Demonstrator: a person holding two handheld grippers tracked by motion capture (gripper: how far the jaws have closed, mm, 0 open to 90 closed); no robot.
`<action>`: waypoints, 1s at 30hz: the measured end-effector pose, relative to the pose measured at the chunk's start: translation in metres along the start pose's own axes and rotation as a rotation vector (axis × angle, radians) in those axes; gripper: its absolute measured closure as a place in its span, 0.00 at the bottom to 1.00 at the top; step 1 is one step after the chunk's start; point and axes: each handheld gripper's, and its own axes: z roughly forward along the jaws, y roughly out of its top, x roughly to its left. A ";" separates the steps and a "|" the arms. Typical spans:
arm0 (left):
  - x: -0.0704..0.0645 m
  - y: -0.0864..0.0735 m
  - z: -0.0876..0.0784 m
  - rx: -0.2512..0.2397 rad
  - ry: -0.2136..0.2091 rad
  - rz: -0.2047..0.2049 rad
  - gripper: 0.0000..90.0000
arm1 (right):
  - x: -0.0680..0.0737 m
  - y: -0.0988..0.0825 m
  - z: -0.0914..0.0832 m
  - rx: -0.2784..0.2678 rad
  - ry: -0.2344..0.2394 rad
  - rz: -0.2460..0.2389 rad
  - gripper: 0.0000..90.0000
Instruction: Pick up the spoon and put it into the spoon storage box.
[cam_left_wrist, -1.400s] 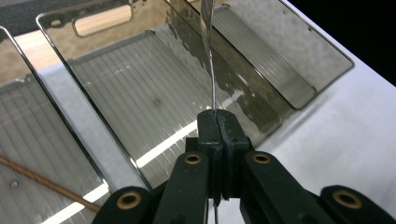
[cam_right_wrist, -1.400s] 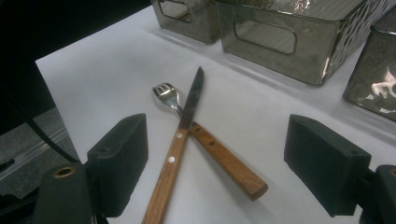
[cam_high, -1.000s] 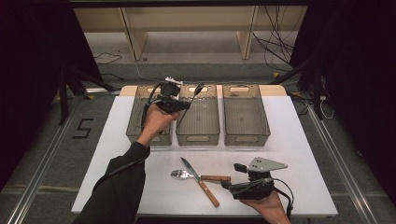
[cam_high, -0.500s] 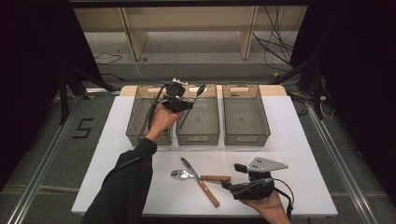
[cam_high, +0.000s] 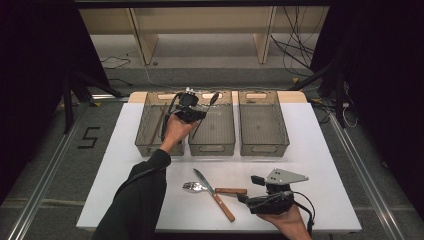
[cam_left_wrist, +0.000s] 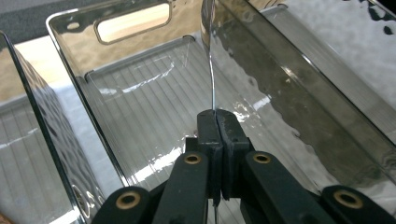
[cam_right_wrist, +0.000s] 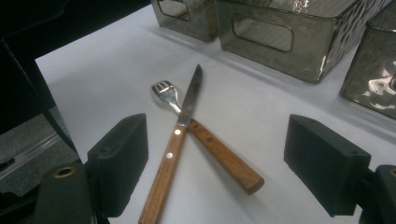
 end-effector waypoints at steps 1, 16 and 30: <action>-0.001 0.000 0.001 -0.003 0.003 -0.003 0.99 | 0.000 0.000 0.000 0.000 0.000 -0.004 0.25; 0.000 0.002 -0.003 -0.008 -0.051 -0.027 0.58 | 0.000 0.000 -0.001 0.000 -0.001 0.001 0.25; -0.002 -0.005 -0.039 -0.026 -0.089 -0.030 0.29 | 0.000 0.000 0.000 0.012 -0.003 0.000 0.25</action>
